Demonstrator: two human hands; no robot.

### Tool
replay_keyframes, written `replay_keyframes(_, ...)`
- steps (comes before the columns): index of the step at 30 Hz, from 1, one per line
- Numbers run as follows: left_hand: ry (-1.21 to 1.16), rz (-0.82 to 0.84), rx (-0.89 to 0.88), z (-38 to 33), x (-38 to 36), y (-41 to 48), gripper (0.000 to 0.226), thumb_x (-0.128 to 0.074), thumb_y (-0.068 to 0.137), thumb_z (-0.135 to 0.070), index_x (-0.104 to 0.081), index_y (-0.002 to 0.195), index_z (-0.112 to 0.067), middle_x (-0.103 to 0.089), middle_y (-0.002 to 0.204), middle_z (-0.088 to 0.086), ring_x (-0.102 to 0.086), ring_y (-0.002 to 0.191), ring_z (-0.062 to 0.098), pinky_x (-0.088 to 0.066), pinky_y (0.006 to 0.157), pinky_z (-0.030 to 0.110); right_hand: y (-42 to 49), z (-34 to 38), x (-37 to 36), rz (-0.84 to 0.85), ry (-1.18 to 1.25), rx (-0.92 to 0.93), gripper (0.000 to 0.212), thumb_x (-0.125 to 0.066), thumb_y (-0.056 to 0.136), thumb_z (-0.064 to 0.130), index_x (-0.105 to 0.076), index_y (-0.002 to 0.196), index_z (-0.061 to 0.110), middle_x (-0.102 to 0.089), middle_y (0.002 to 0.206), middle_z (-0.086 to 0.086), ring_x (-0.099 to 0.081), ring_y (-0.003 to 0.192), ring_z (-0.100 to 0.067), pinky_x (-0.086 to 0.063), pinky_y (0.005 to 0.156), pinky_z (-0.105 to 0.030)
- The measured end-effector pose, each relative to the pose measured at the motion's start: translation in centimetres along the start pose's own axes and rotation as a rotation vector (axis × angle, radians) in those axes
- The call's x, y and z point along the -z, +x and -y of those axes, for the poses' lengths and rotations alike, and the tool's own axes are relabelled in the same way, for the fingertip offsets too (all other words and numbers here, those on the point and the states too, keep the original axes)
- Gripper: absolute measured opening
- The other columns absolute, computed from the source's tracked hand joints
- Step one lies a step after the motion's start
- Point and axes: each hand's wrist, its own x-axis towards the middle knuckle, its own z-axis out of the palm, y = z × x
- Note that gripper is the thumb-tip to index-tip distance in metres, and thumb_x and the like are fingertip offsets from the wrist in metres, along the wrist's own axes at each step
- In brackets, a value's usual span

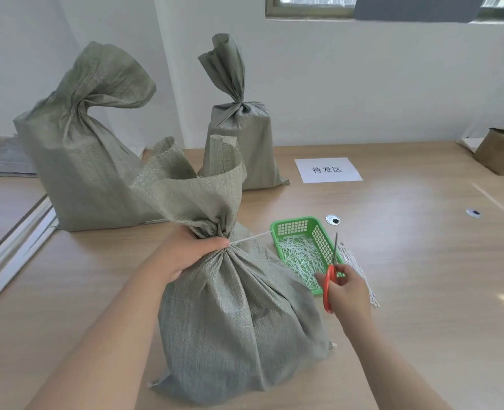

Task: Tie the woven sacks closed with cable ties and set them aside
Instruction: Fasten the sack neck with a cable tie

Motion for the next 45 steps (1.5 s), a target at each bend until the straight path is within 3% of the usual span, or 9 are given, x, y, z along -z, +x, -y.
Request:
replay_keyframes(4,0.067,-0.005,-0.021,0.1,0.2,0.0,0.026,-0.087,0.074,-0.025,-0.075,0.096,-0.030,-0.077,0.101,-0.010,-0.070,0.101,0.009,-0.052,0.095,0.033,-1.4,6.5,-1.5,0.166,0.203,0.057,0.030,-0.084,0.078,0.035,-0.069,0.094,0.016,-0.055,0.057,-0.006,-0.049,0.042,-0.023,-0.041,0.042,-0.030)
replay_keyframes(8,0.090,-0.009,-0.046,-0.5,0.1,0.1,0.027,-0.085,0.077,-0.024,-0.071,0.098,-0.034,-0.076,0.100,-0.013,-0.069,0.097,0.003,-0.052,0.088,0.027,-3.7,10.4,-2.7,0.331,0.354,0.056,0.036,-0.077,0.085,0.035,-0.065,0.100,0.004,-0.047,0.059,-0.011,-0.043,0.038,-0.020,-0.037,0.039,-0.025)
replay_keyframes(12,0.099,-0.013,-0.055,-0.7,0.0,0.2,0.026,-0.083,0.078,-0.025,-0.069,0.097,-0.037,-0.074,0.096,-0.018,-0.067,0.093,-0.003,-0.049,0.080,0.020,-5.9,12.6,-3.2,0.468,0.341,0.073,0.041,-0.075,0.085,0.036,-0.062,0.103,0.001,-0.049,0.058,-0.013,-0.042,0.035,-0.020,-0.038,0.035,-0.022)
replay_keyframes(17,0.108,-0.048,-0.066,-0.4,0.0,0.5,0.027,-0.083,0.079,-0.024,-0.074,0.104,-0.029,-0.075,0.094,-0.018,-0.068,0.090,-0.006,-0.050,0.077,0.017,-8.4,12.5,-3.3,0.608,0.198,0.057,0.062,-0.077,0.073,0.057,-0.061,0.103,0.005,-0.054,0.061,-0.018,-0.047,0.037,-0.022,-0.042,0.035,-0.024)
replay_keyframes(21,0.108,-0.059,-0.045,-0.5,0.0,0.6,0.023,-0.081,0.079,-0.023,-0.075,0.100,-0.027,-0.077,0.091,-0.014,-0.069,0.088,-0.002,-0.052,0.076,0.019,-9.3,11.7,-3.7,0.648,0.122,0.012,0.068,-0.075,0.073,0.064,-0.056,0.102,0.005,-0.053,0.060,-0.015,-0.048,0.037,-0.022,-0.044,0.037,-0.026)
replay_keyframes(26,0.072,-0.033,-0.024,-0.5,0.0,0.8,0.012,-0.075,0.079,-0.009,-0.077,0.089,-0.016,-0.078,0.088,0.004,-0.071,0.078,0.006,-0.056,0.073,0.027,-9.5,11.9,-4.9,0.681,0.081,-0.055,0.057,-0.069,0.083,0.058,-0.053,0.102,0.006,-0.054,0.059,-0.012,-0.049,0.037,-0.021,-0.042,0.037,-0.025)
replay_keyframes(32,0.074,-0.009,-0.027,0.0,0.2,1.2,0.010,-0.075,0.078,-0.012,-0.077,0.086,-0.017,-0.078,0.087,0.001,-0.073,0.088,0.014,-0.057,0.085,0.038,-9.3,12.2,-5.8,0.689,0.101,-0.051,0.051,-0.066,0.086,0.059,-0.054,0.093,0.009,-0.055,0.060,-0.013,-0.049,0.036,-0.022,-0.041,0.038,-0.025)
replay_keyframes(40,0.059,0.026,-0.033,0.0,0.3,1.3,0.011,-0.076,0.077,-0.016,-0.078,0.087,-0.020,-0.079,0.088,-0.001,-0.073,0.090,0.014,-0.056,0.088,0.039,-9.2,12.2,-6.8,0.663,0.087,-0.054,0.059,-0.067,0.086,0.056,-0.053,0.106,0.002,-0.054,0.059,-0.014,-0.048,0.035,-0.022,-0.039,0.037,-0.026)
replay_keyframes(45,0.052,0.025,-0.044,0.1,0.3,1.3,0.014,-0.076,0.076,-0.017,-0.078,0.090,-0.021,-0.079,0.089,-0.003,-0.073,0.090,0.011,-0.056,0.087,0.037,-9.0,12.2,-7.3,0.646,0.071,-0.050,0.055,-0.066,0.088,0.056,-0.055,0.106,0.006,-0.054,0.060,-0.014,-0.049,0.037,-0.021,-0.040,0.039,-0.027)
